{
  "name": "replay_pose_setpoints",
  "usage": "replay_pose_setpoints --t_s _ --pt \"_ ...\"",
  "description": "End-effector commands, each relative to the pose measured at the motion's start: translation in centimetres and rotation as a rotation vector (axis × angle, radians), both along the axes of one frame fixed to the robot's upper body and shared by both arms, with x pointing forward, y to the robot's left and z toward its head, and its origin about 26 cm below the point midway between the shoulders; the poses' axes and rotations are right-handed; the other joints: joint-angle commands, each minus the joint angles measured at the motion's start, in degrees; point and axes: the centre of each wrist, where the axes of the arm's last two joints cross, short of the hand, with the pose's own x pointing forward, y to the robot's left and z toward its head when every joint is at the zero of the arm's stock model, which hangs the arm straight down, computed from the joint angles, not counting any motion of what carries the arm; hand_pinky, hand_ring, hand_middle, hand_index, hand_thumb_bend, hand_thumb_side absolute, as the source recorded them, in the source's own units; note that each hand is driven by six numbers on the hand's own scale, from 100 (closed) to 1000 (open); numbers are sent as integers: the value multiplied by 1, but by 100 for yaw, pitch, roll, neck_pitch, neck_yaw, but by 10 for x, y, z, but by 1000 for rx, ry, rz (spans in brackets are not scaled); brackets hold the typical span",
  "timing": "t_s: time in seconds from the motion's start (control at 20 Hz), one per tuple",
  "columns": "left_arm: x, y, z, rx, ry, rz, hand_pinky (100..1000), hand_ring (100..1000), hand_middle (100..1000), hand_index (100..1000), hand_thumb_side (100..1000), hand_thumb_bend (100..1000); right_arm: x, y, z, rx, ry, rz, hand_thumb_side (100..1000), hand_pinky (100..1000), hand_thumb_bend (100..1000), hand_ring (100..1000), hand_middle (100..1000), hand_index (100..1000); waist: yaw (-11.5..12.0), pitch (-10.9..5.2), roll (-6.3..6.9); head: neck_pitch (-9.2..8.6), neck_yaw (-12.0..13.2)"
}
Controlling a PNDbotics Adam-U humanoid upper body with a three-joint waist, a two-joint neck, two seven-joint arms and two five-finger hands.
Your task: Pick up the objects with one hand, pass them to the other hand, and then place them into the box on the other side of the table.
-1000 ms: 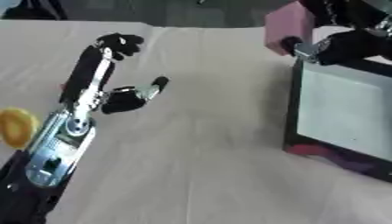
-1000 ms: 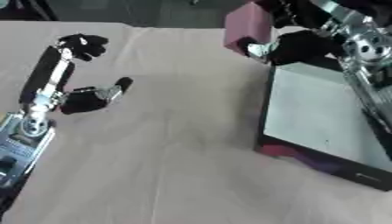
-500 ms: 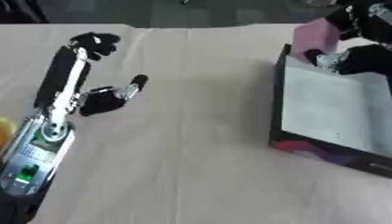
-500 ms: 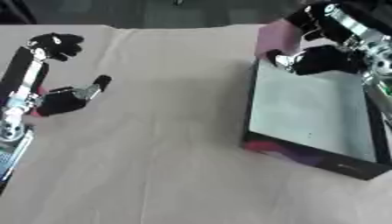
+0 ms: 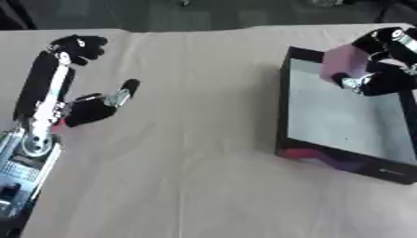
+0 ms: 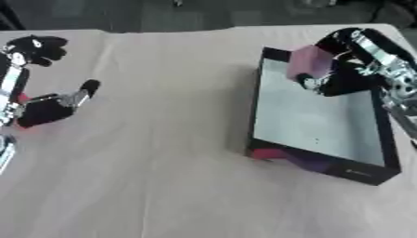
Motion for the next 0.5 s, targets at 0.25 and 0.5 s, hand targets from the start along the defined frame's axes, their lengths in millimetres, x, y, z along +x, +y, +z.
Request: replay_pose_setpoints --t_s 0.25,0.5 --pt "-1 4 14 -1 -50 5 696 675 626 790 316 501 3 -22 -1 -118 -6 -77 107 868 543 877 751 775 10 -66 30 -58 -158" --pt "-1 4 14 -3 -51 3 697 675 626 790 319 502 4 -31 -7 -190 12 -97 215 913 652 975 872 890 12 -64 39 -61 -184"
